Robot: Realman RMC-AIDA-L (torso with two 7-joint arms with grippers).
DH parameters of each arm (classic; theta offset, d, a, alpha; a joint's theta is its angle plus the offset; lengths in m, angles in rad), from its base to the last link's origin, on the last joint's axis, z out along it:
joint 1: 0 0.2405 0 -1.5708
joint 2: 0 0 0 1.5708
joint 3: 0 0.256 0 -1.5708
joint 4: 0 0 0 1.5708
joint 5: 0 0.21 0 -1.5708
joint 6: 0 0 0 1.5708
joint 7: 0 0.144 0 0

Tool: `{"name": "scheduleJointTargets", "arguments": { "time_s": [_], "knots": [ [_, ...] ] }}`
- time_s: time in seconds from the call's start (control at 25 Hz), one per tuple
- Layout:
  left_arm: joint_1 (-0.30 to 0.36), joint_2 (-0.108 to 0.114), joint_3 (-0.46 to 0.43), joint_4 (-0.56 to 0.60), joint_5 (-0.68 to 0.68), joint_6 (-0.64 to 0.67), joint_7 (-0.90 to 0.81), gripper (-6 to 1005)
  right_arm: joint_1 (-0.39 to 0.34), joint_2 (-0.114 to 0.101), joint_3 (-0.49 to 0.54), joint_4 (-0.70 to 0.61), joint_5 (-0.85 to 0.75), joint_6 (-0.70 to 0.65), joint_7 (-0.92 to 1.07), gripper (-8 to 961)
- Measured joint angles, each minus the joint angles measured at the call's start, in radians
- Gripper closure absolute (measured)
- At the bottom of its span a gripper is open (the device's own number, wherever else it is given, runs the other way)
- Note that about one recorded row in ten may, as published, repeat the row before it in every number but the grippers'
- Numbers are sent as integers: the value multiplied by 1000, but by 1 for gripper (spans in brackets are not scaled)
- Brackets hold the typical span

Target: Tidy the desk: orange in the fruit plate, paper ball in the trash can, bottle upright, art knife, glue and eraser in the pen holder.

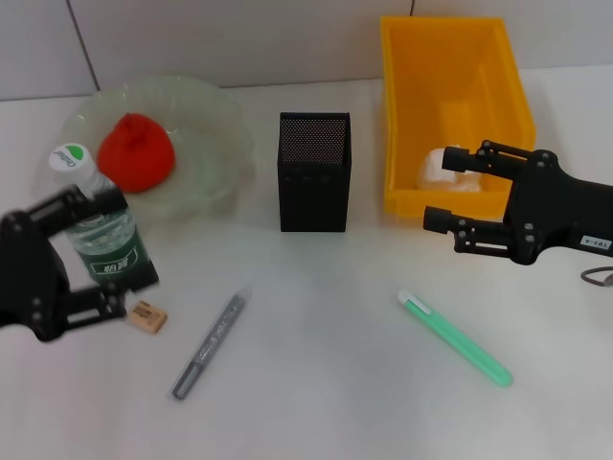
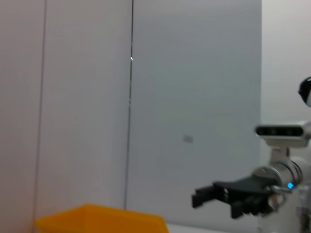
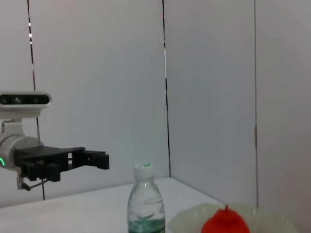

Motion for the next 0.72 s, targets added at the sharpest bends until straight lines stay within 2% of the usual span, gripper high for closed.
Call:
{"name": "scheduleJointTargets", "arguments": {
  "time_s": [0.04, 0.12, 0.16, 0.4, 0.72],
  "knots": [
    [0, -1, 0, 12, 76, 8, -56, 150, 0, 0, 0, 0, 0, 0, 0, 187],
    [0, -4, 0, 17, 99, 8, -75, 150, 2, 0, 3, -34, -41, -1, 56, 187],
    [3, -12, 0, 24, 129, 9, -93, 150, 4, 0, 3, -51, -59, -1, 85, 187],
    [10, -28, 4, 20, 159, -5, -90, 151, 2, -1, 21, -120, -85, -1, 184, 187],
    [12, -37, 4, 18, 176, -6, -94, 151, 19, -7, 44, -156, -98, 6, 299, 187]
  ]
}}
